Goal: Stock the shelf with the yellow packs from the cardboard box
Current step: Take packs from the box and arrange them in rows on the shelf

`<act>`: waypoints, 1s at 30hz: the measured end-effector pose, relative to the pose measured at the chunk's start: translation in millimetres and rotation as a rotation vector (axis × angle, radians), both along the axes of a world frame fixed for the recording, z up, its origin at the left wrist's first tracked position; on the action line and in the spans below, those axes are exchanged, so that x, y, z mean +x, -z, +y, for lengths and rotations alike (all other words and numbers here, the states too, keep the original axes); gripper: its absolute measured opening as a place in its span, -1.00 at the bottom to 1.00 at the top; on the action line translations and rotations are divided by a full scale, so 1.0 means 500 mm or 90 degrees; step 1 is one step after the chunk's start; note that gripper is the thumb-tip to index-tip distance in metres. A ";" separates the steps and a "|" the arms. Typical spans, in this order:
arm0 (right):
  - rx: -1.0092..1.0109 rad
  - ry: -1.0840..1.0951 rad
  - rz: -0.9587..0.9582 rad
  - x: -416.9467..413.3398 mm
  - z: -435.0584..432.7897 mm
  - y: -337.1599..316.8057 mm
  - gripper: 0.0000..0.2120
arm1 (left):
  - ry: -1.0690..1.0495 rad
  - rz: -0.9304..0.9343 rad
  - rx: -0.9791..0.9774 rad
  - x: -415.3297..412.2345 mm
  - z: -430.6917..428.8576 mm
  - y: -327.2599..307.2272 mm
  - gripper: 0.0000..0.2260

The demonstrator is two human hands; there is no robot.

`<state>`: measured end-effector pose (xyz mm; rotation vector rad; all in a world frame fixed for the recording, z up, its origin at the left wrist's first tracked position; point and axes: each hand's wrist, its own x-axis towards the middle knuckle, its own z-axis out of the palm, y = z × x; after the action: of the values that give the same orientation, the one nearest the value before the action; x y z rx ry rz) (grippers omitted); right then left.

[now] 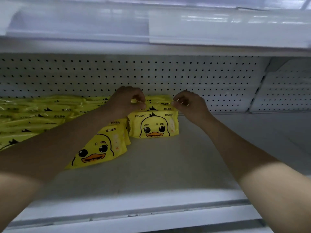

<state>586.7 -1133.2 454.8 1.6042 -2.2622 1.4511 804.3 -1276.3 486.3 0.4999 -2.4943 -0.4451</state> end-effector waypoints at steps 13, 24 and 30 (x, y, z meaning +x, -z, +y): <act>0.107 -0.089 -0.223 -0.005 -0.029 -0.009 -0.95 | -0.066 -0.041 0.022 -0.011 -0.048 0.021 -0.92; 0.097 0.040 -0.028 0.018 -0.028 -0.008 -0.85 | -0.223 -0.161 -0.098 -0.021 0.001 0.003 -0.78; 0.080 0.050 0.015 0.024 0.020 -0.024 -0.68 | -0.222 -0.096 -0.046 0.006 0.055 -0.013 -0.66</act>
<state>598.9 -1123.2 466.7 1.5352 -2.4180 1.2907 807.6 -1248.8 493.0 0.9494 -2.4828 -0.1852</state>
